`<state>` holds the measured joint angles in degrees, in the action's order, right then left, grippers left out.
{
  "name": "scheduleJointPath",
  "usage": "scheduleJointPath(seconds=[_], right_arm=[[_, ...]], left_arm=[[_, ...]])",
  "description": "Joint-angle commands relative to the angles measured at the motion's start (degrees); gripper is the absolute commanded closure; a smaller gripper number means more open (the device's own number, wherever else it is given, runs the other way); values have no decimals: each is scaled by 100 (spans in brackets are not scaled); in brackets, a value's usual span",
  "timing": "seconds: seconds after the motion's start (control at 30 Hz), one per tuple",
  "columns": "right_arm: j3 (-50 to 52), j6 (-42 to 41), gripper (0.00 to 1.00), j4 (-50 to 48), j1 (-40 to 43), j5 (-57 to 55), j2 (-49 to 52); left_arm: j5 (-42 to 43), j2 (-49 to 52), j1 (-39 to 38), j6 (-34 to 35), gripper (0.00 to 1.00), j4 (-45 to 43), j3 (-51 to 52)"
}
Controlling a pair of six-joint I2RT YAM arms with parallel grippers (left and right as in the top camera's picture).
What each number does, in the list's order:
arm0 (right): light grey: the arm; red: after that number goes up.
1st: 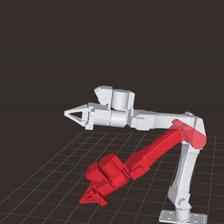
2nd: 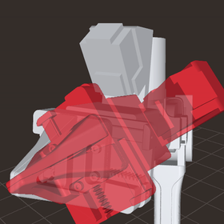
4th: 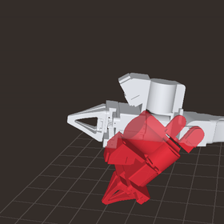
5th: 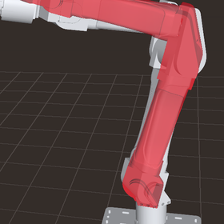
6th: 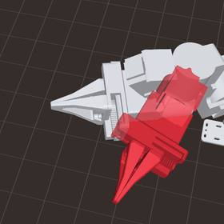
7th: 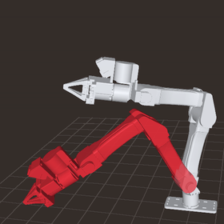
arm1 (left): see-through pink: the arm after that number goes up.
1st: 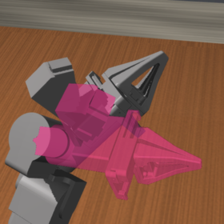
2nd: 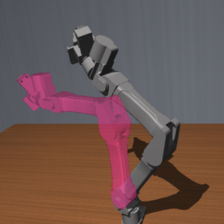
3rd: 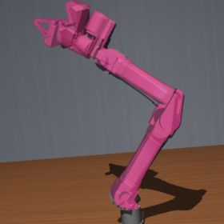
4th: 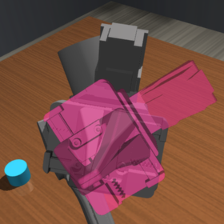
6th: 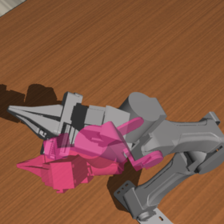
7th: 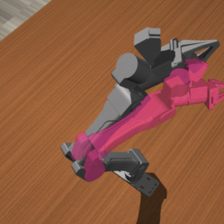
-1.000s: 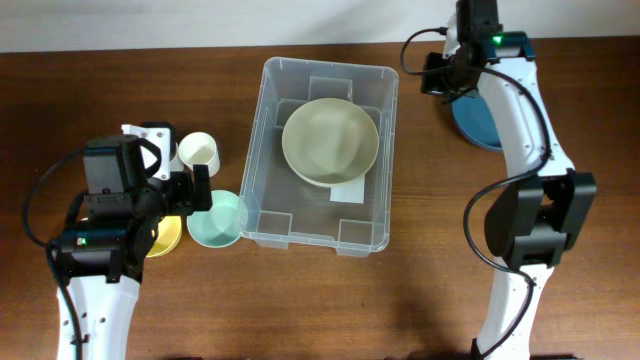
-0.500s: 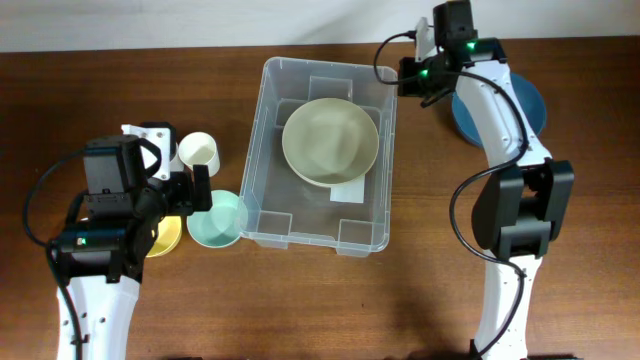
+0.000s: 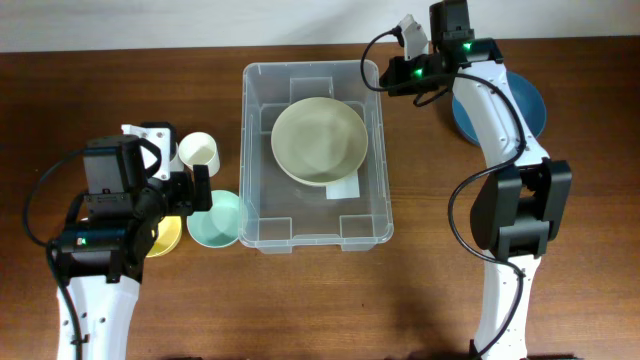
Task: Pack container
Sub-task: 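Move the right gripper to the dark blue bowl and grasp its rim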
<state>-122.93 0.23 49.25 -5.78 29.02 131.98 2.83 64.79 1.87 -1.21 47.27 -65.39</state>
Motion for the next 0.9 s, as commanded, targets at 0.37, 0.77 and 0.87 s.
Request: scheduleJointPath(seconds=[0.37, 0.77, 0.87], right_arm=[[-70, -717, 93, 291, 105, -1429, -181], [-267, -3239, 13, 1676, 1821, -2675, -1464], [-212, -3187, 6, 1838, 2503, -1749, -1410]], left_arm=[[39, 2, 28, 35, 0, -9, -105], [39, 2, 28, 35, 0, -11, -105], [39, 2, 28, 35, 0, -11, -105]])
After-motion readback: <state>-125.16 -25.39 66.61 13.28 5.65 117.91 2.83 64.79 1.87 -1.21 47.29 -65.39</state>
